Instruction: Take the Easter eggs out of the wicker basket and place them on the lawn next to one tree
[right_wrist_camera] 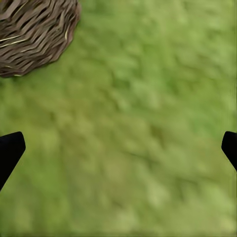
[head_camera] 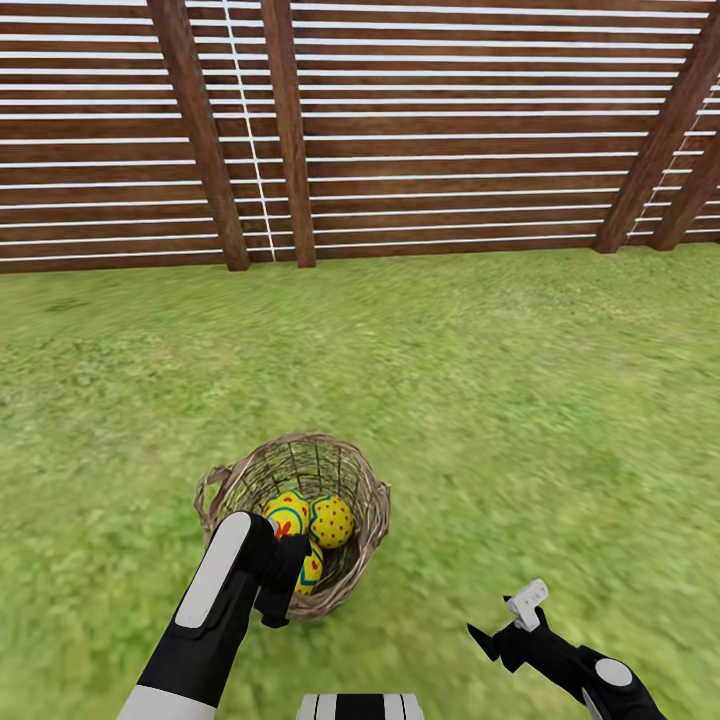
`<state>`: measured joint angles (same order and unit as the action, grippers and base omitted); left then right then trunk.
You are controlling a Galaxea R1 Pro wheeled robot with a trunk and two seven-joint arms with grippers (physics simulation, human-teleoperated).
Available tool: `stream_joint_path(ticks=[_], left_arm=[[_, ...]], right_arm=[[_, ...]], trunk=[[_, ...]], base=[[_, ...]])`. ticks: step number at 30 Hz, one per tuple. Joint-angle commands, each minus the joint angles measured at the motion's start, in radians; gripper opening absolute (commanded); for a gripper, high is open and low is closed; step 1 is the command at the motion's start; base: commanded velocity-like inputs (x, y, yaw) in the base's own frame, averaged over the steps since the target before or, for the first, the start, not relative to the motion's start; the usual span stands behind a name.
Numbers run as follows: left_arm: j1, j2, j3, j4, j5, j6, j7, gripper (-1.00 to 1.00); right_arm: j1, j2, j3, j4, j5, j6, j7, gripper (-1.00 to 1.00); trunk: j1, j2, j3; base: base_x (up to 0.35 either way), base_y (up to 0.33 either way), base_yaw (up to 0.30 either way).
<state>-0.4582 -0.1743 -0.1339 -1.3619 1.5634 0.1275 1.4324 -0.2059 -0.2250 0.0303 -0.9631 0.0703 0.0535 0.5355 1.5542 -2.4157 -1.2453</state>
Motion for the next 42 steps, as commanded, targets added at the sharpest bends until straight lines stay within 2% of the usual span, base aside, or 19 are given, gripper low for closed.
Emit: stream_joint_path(ticks=[1,22,30,39,42], left_arm=[[0.000,0.000,0.000,-0.001,0.001,0.011,0.005,1.00],[0.000,0.000,0.000,0.006,-0.001,0.011,0.007,1.00],[0.000,0.000,0.000,0.007,-0.002,0.010,0.008,1.00],[0.000,0.000,0.000,0.007,-0.002,0.010,0.008,1.00],[0.000,0.000,0.000,0.008,-0.002,0.010,0.007,1.00]], right_arm=[[0.000,0.000,0.000,-0.002,0.007,0.004,0.002,1.00],[0.000,0.000,0.001,0.004,0.008,0.003,0.000,1.00],[-0.001,0.000,0.000,0.005,0.009,0.003,0.000,1.00],[-0.001,0.001,0.001,0.006,0.010,0.003,0.000,1.00],[-0.001,0.001,0.001,0.007,0.011,0.003,0.000,1.00]], trunk=[[0.000,0.000,-0.002],[0.000,0.000,-0.029],[0.030,-0.056,-0.065],[0.030,-0.056,-0.077],[0.042,-0.077,-0.090]], base=[[0.000,0.000,0.000],[0.000,0.000,0.000],[0.000,0.000,0.000],[0.000,0.000,0.000],[0.000,0.000,0.000]])
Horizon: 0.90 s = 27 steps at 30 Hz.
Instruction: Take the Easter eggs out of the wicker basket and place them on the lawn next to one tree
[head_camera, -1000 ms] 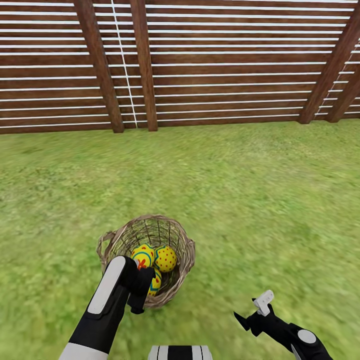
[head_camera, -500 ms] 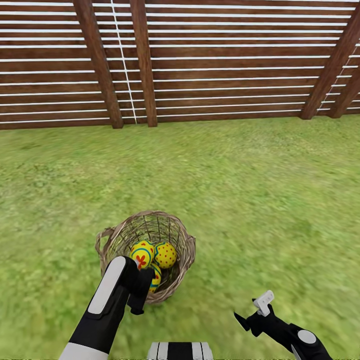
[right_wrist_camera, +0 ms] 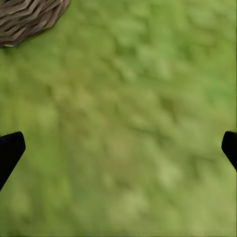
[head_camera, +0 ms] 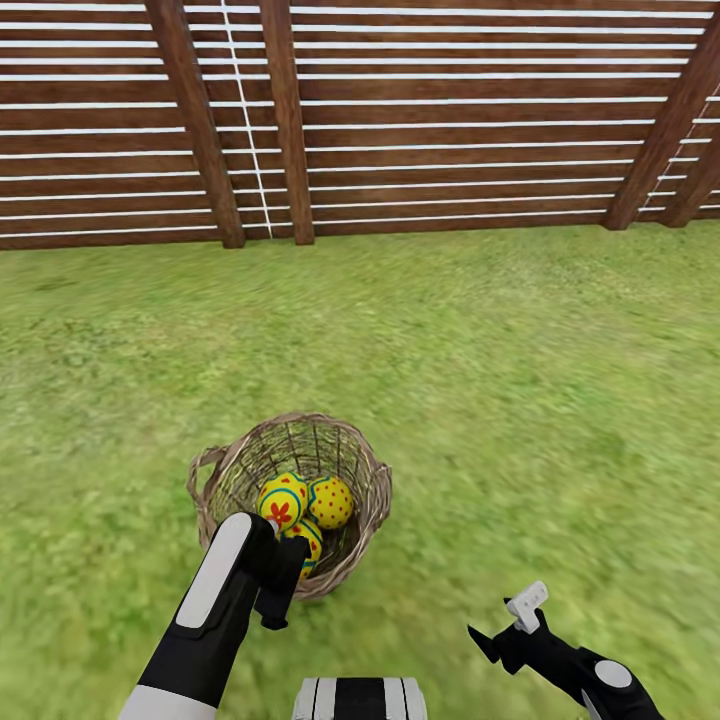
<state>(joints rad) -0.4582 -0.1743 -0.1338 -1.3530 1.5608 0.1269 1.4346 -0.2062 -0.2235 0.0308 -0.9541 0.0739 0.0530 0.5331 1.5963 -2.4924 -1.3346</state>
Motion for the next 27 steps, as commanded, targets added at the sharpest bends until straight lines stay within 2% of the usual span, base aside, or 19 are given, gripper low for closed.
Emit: stream_joint_path(ticks=[1,11,12,27], left_arm=[[0.000,0.000,0.000,-0.001,0.001,0.010,0.005,1.00],[0.000,0.000,0.001,0.000,0.004,0.010,0.005,1.00],[0.000,0.000,0.001,0.000,0.004,0.010,0.005,-1.00],[0.000,0.000,0.000,-0.002,0.003,0.010,0.005,-1.00]], right_arm=[[0.000,0.000,0.001,-0.002,0.007,0.004,0.002,1.00],[0.000,-0.001,0.001,0.000,0.007,0.004,0.002,1.00],[0.000,-0.001,0.001,0.000,0.007,0.004,0.002,1.00],[-0.001,0.000,0.001,0.000,0.007,0.004,0.002,1.00]], trunk=[[0.000,-0.001,-0.002],[0.000,-0.001,-0.005],[0.000,-0.001,-0.005],[0.000,-0.001,-0.005]], base=[[0.000,0.000,0.000],[0.000,0.000,0.000],[0.000,0.000,0.000],[0.000,0.000,0.000]])
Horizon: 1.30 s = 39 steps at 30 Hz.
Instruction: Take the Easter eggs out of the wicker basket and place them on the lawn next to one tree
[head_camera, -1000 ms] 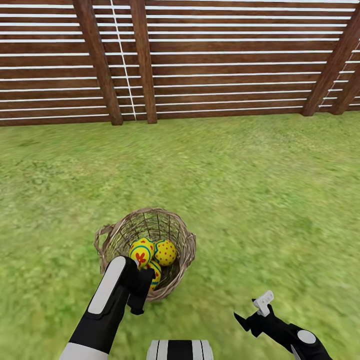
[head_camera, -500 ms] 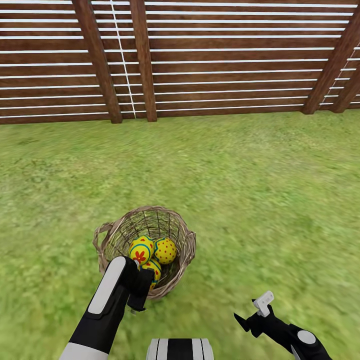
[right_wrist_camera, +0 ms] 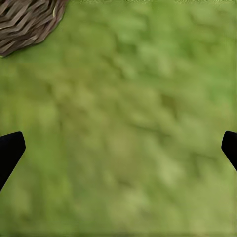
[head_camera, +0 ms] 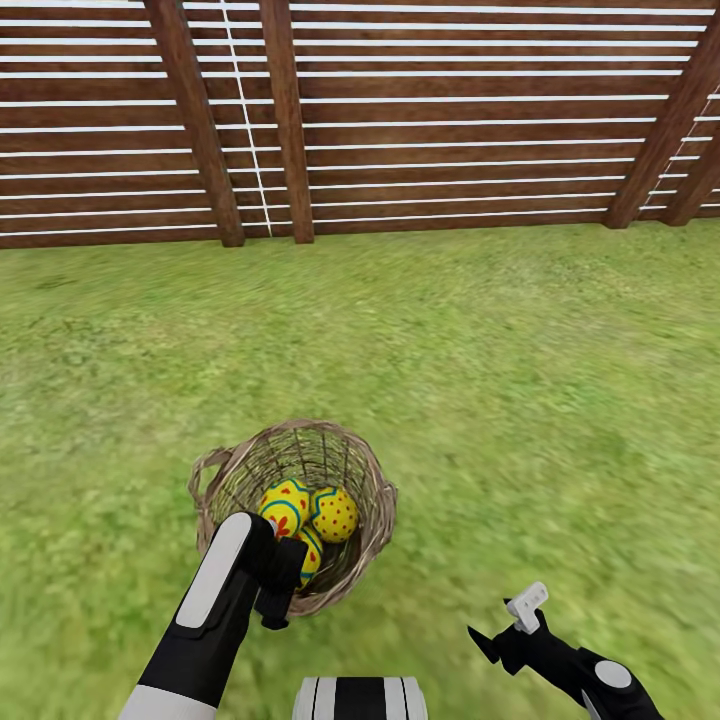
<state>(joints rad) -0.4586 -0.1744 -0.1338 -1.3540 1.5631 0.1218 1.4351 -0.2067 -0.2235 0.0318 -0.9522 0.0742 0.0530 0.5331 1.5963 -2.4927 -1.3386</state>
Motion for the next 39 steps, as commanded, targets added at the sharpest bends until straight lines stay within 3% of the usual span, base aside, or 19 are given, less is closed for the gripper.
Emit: stream_joint_path(ticks=[1,18,39], left_arm=[[0.000,0.000,0.000,-0.001,0.000,0.015,0.005,-1.00],[0.000,0.000,0.000,-0.010,0.000,0.015,0.013,-1.00],[0.000,0.000,0.000,-0.022,-0.002,0.015,0.077,-1.00]], right_arm=[[0.000,-0.001,0.000,-0.002,0.007,0.004,0.002,1.00],[0.000,-0.001,0.000,-0.004,0.007,0.001,0.003,1.00],[0.000,0.000,0.002,-0.013,0.007,0.004,0.002,1.00]], trunk=[[0.000,0.000,-0.001],[0.000,0.000,-0.001],[-0.081,0.147,0.075]], base=[[0.000,0.000,0.000],[0.000,0.000,0.000],[0.000,0.000,0.000]])
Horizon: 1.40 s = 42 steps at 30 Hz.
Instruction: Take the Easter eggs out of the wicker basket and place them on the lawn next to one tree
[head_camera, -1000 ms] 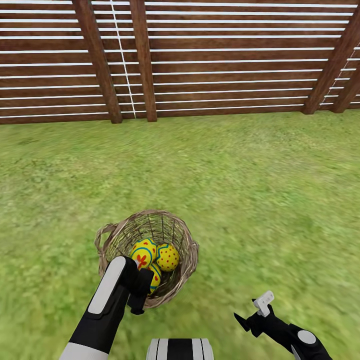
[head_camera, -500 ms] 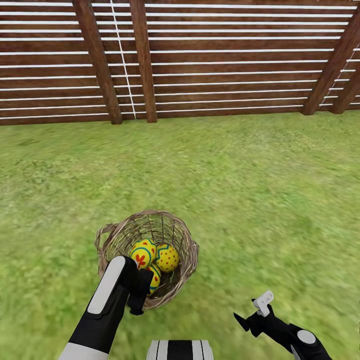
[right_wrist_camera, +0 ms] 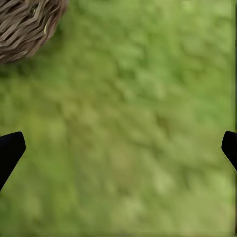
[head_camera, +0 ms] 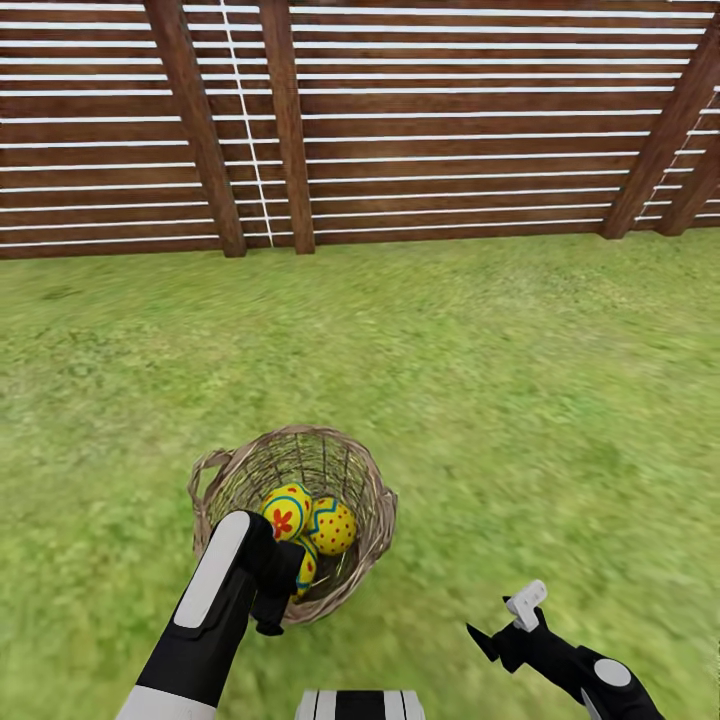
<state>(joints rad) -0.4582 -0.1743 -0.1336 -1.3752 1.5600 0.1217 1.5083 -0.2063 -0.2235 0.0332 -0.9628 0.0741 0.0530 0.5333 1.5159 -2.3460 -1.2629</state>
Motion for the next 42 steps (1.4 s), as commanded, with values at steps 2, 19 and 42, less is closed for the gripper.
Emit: stream_joint_path(ticks=[2,19,42], left_arm=[[0.000,0.000,0.000,-0.001,0.002,0.015,0.004,-1.00],[0.000,0.000,-0.003,0.002,0.005,0.016,0.024,-1.00],[0.000,0.000,-0.018,0.002,0.008,0.065,0.053,-1.00]], right_arm=[[0.000,0.000,0.001,-0.002,0.007,0.003,0.002,1.00],[-0.001,0.000,0.000,-0.004,0.003,0.003,0.002,1.00],[0.000,0.006,0.001,0.000,0.008,0.002,-0.001,1.00]], trunk=[[-0.008,0.014,0.006],[-0.073,0.133,0.074],[-0.161,0.294,0.146]], base=[[0.000,0.000,0.000],[0.000,0.000,0.000],[0.000,0.000,0.000]])
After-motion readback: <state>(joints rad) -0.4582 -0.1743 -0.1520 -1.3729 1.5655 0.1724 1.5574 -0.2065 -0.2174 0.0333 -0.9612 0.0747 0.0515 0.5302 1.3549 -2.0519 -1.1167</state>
